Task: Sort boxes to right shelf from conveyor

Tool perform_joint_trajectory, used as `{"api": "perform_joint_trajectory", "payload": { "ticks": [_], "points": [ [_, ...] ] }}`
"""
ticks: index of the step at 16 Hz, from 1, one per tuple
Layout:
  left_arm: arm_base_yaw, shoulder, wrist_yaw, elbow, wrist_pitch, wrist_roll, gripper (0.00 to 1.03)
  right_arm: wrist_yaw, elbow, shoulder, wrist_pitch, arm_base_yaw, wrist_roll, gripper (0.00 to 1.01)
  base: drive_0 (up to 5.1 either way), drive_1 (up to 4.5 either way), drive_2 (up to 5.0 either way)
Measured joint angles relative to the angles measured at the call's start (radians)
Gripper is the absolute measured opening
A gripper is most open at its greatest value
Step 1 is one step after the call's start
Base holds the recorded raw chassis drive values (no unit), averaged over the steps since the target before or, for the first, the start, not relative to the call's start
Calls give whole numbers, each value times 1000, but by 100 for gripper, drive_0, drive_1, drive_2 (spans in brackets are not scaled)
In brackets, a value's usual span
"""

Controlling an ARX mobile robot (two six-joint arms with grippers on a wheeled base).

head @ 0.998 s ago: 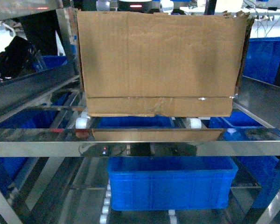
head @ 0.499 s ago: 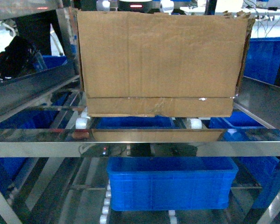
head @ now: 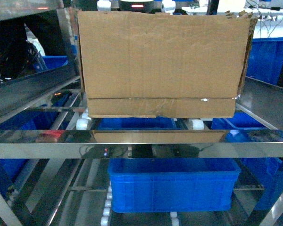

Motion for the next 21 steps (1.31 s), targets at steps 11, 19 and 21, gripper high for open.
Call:
{"api": "perform_joint_trajectory", "payload": {
  "ticks": [11,19,21],
  "points": [
    [96,-314,98,-146,-164,1,2,-77,-168,-335,-171,-82,0,2,0,0,0],
    [96,-472,98,-175,-274,1,2,-77,-202,-513,-294,-82,0,2,0,0,0],
    [96,-519,98,-175,-319,1,2,-78,-202,-569,-345,-82,0,2,0,0,0]
  ]
}}
